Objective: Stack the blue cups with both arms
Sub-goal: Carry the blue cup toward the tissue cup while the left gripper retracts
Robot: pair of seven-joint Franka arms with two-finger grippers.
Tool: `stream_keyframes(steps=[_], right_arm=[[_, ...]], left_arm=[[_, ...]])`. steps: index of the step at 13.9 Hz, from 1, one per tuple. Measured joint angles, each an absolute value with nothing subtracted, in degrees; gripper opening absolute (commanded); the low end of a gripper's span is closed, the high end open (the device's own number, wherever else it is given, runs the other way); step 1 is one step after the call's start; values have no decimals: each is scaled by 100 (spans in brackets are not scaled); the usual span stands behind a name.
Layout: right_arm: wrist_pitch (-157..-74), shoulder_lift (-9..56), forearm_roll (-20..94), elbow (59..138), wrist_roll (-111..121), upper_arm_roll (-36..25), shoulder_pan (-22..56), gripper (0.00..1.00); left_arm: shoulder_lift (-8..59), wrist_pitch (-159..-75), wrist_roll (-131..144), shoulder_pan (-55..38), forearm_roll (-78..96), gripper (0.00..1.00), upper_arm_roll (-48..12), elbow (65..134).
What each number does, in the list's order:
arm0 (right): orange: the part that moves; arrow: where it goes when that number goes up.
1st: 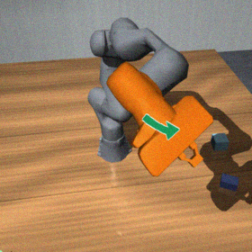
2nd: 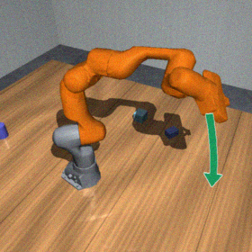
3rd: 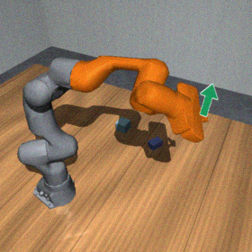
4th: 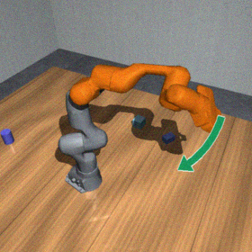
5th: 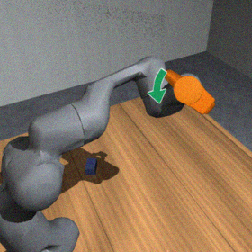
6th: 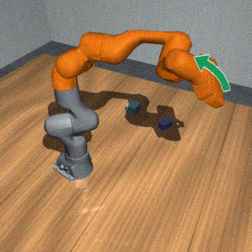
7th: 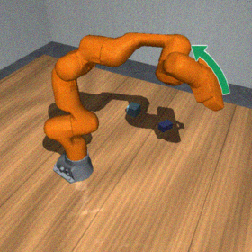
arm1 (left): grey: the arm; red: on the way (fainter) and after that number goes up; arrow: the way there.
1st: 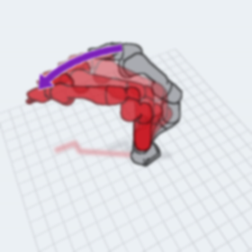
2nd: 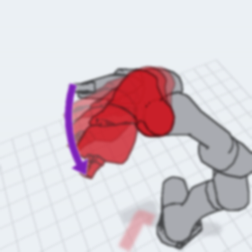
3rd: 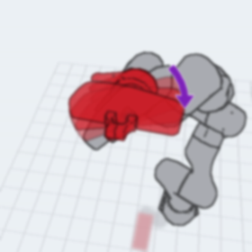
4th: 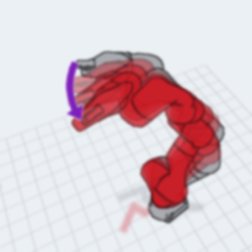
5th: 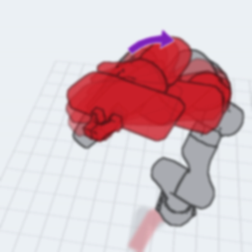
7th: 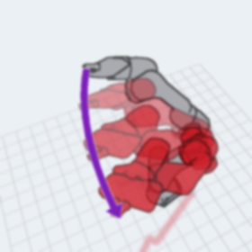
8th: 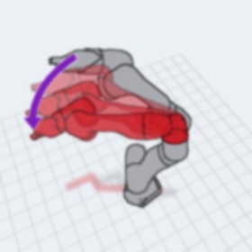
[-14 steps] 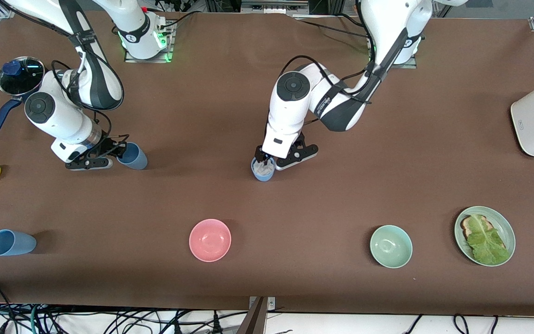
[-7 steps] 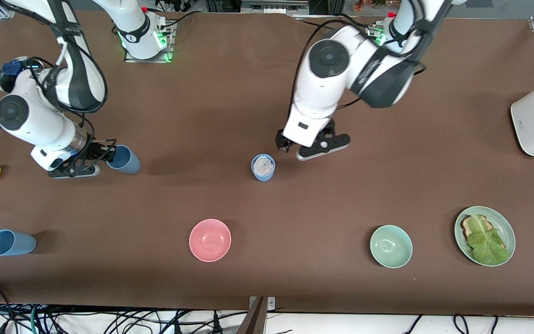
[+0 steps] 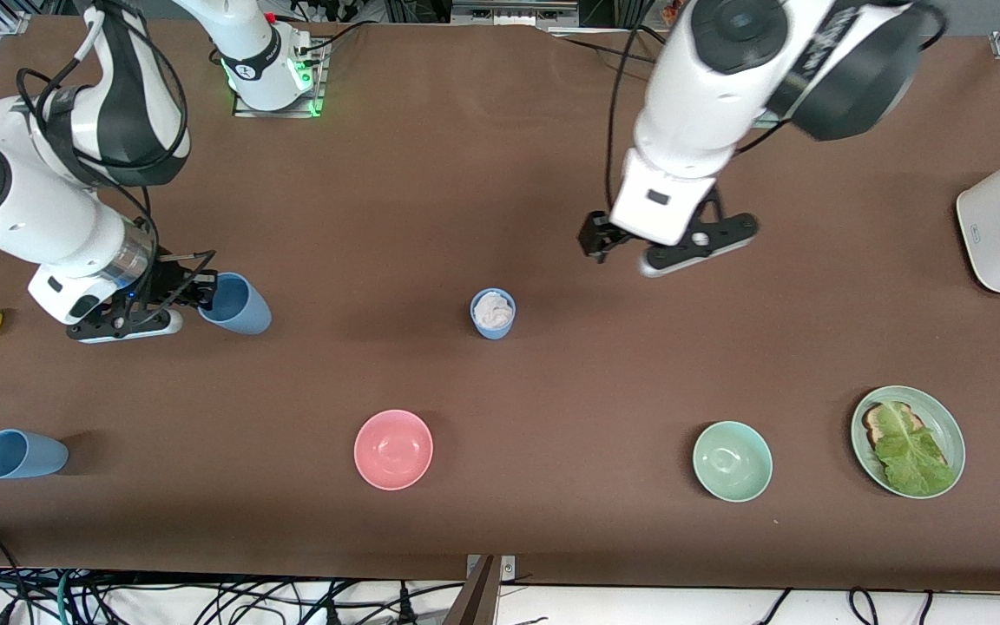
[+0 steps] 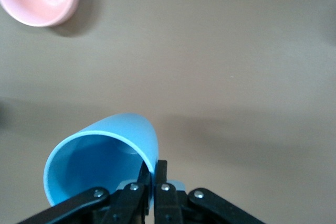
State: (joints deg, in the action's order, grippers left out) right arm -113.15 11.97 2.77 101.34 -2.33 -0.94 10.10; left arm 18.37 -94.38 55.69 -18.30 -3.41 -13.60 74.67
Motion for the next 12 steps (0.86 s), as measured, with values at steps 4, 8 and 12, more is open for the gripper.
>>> stream_keyframes(steps=[4,8,12], right_arm=[[-10984,1258,281,9670,-1427,177,1586,0],[-10923,1470,282,9366,-2471,203,2259,0],[-10939,1912,282,8968,-3490,208,2888,0]], left_arm=[[1601,-9374,4499,-1052,-336,100,-1338,7469],[1357,-9019,2969,-588,-212,100,-1045,7470],[1225,-8922,1315,-472,-120,100,-298,7471]])
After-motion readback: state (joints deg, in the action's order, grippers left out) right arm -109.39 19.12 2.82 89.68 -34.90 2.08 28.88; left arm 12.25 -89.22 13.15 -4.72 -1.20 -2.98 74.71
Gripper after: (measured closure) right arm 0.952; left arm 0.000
